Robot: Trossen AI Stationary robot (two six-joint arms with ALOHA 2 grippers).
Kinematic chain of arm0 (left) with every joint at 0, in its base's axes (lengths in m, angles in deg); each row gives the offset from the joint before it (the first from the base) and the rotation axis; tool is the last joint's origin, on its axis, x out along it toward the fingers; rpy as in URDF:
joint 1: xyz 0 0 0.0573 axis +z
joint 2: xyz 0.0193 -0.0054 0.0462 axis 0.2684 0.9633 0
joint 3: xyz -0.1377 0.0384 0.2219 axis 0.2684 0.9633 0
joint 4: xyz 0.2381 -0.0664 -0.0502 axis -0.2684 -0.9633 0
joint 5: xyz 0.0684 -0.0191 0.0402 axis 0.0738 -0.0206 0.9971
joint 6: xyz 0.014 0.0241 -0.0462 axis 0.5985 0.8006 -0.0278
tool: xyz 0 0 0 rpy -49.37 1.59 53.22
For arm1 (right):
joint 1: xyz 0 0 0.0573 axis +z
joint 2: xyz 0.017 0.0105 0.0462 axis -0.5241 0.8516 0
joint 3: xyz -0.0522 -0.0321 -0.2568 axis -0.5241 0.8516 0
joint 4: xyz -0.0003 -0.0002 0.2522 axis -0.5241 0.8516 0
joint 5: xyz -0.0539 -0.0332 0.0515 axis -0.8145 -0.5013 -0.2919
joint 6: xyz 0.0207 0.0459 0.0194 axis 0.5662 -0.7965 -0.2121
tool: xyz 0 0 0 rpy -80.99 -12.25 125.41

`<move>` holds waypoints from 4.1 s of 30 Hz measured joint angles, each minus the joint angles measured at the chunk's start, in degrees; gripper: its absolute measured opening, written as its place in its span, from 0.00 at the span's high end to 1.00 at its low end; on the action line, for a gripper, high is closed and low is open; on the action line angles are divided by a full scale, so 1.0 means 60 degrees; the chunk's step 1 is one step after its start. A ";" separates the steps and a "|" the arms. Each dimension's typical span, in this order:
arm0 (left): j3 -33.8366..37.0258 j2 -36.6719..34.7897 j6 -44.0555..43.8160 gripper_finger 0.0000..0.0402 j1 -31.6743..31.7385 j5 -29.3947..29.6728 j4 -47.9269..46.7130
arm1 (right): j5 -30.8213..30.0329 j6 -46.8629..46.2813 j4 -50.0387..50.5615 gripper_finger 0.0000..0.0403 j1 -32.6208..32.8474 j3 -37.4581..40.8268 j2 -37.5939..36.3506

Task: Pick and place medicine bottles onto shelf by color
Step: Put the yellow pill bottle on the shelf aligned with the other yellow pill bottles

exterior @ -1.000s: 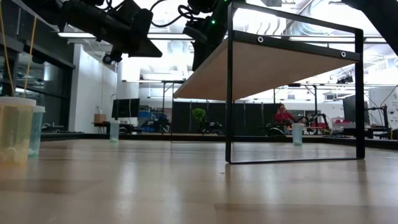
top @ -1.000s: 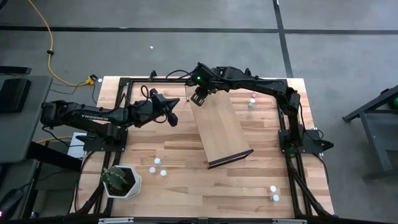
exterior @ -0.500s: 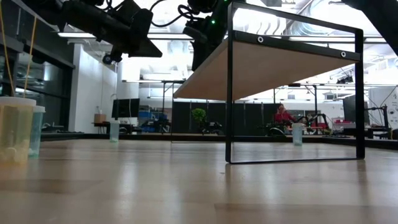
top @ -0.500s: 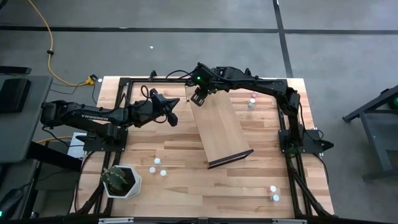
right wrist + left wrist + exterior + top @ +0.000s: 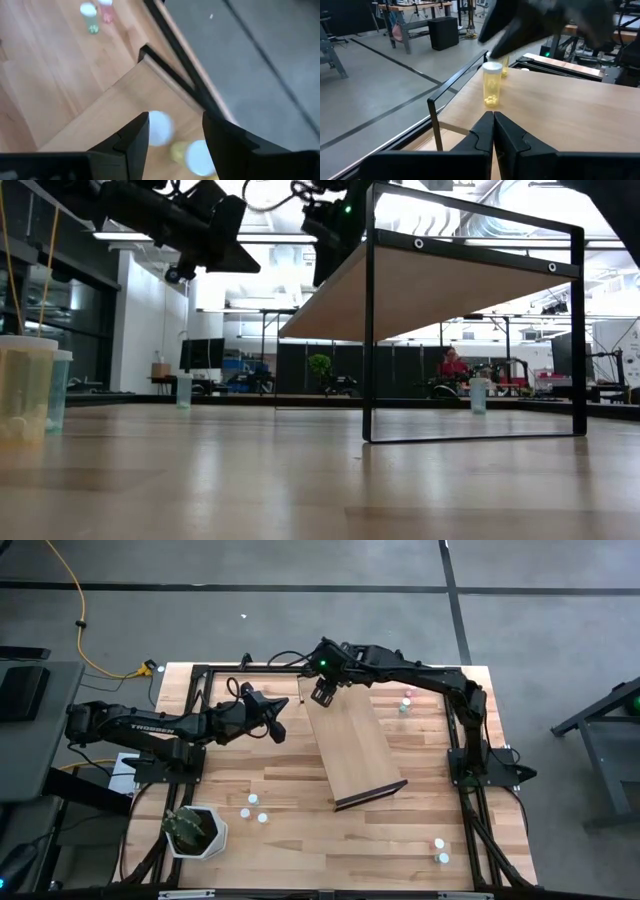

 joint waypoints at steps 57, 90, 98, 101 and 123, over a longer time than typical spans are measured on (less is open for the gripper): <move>0.1242 -0.0531 0.0004 0.94 0.1556 -0.5645 0.2940 | -0.2121 0.2910 -1.5387 0.56 0.4110 1.5788 -1.0991; -0.6260 0.3708 0.1066 0.37 -0.5737 -0.3825 -1.0562 | -0.2057 0.3634 -1.4540 0.56 0.4142 1.5154 -1.1301; -0.6265 0.3778 0.0845 0.37 -0.6087 -0.2863 -1.0602 | -0.2056 0.3633 -1.4544 0.56 0.4141 1.5154 -1.1304; -0.6265 0.3778 0.0820 0.37 -0.5892 -0.2812 -1.0612 | -0.2056 0.3634 -1.4544 0.56 0.4141 1.5154 -1.1304; -0.6261 0.2071 0.2817 0.37 -0.2929 -0.2466 -0.9404 | -0.2056 0.3310 -1.4500 0.56 0.4124 1.5154 -1.1297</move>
